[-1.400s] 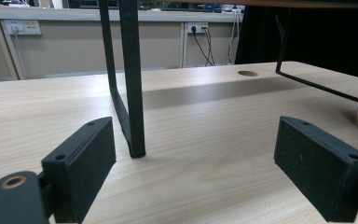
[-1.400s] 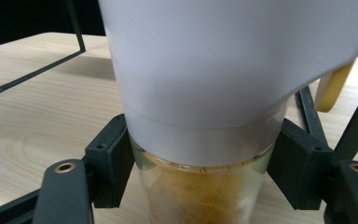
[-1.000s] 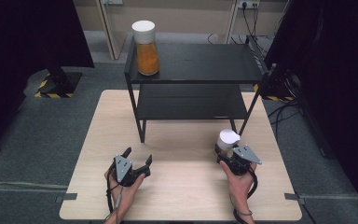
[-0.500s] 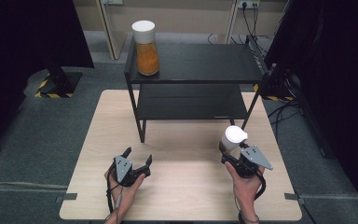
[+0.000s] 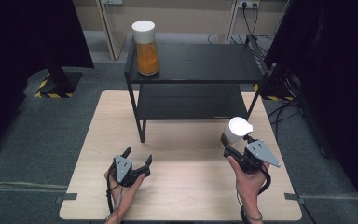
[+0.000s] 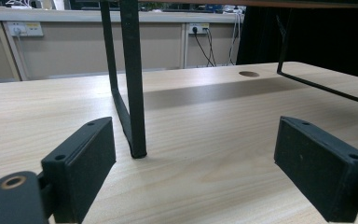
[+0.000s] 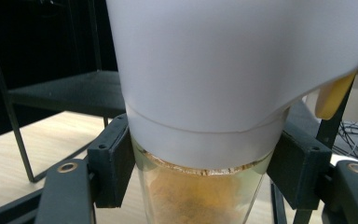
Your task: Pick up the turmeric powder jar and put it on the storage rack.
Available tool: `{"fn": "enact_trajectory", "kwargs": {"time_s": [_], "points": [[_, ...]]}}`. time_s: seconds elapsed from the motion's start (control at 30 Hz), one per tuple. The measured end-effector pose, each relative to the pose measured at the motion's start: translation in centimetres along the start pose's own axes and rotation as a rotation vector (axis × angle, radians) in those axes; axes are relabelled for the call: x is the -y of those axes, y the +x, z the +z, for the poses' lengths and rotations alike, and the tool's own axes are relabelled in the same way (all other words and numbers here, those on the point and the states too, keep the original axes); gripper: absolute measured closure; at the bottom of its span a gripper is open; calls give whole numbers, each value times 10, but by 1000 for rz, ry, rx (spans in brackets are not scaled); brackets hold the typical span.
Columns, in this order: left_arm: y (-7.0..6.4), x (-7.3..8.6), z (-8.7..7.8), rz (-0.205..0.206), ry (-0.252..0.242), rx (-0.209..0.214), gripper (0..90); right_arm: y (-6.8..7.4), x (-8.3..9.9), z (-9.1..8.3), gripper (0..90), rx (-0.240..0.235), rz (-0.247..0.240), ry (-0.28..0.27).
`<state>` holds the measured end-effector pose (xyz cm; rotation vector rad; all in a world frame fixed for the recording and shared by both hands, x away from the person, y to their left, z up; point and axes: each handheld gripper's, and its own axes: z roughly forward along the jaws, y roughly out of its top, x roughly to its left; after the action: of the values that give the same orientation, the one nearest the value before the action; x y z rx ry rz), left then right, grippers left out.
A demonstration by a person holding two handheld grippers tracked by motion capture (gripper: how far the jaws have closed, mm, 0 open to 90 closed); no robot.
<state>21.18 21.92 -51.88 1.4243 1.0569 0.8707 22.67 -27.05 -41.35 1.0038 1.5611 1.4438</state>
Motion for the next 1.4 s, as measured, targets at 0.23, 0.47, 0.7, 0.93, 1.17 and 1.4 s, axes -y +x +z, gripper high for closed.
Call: {"fn": "enact_trajectory", "kwargs": {"time_s": [0.23, 0.47, 0.7, 0.93, 1.17, 1.4], "points": [[0, 0, 0, 0, 0, -1, 121, -1, -17, 0, 310, 5, -11, -41], [0, 0, 0, 2, 1, -1, 119, -2, -34, 1, 310, 8, -15, -81], [0, 0, 0, 0, 1, -1, 118, -2, -49, 4, 310, 11, -23, -112], [0, 0, 0, -1, 0, 0, 118, -1, -60, 5, 310, 10, -27, -136], [0, 0, 0, -2, 0, -1, 118, 0, -70, 4, 310, 16, -36, -157], [0, 0, 0, -3, 0, 0, 117, 0, -77, 6, 310, 21, -34, -165]]}}
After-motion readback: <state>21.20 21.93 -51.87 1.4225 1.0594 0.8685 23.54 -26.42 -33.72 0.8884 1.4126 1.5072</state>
